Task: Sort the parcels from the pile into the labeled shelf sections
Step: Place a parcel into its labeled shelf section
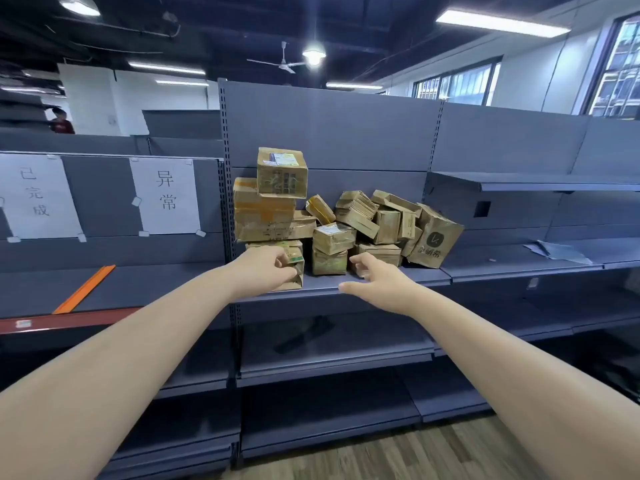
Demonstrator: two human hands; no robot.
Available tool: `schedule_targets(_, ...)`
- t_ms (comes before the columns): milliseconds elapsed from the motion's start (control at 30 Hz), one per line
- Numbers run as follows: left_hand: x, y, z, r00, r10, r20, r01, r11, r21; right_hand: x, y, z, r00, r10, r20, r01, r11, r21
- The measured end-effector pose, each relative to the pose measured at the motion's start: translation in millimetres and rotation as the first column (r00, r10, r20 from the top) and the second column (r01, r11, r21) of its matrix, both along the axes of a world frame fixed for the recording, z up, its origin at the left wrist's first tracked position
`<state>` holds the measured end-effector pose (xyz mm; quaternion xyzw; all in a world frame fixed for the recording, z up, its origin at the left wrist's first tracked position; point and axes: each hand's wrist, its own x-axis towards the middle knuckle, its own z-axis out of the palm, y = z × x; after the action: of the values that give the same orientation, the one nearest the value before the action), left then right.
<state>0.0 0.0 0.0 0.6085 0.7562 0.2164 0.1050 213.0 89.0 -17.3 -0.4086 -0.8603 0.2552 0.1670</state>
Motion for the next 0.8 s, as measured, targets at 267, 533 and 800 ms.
schedule_targets(267,-22.3,43.0,8.2,0.996,-0.078,-0.036,0.075,0.995,-0.071,-25.3,32.4,9.4,0.997,-0.071,0.008,0.071,0.997,0.005)
schedule_targets(533,-45.3,80.3,16.2,0.988,-0.147,-0.047,0.143,0.986,-0.08,-45.1,72.3,7.9,0.992,-0.125,0.016,0.124,0.992,0.035)
schedule_targets(800,-58.1,120.5,6.0,0.991,-0.131,-0.034,0.127,0.987,-0.099,-59.4,115.9,-3.3,0.993,-0.113,0.032,0.113,0.994,-0.003)
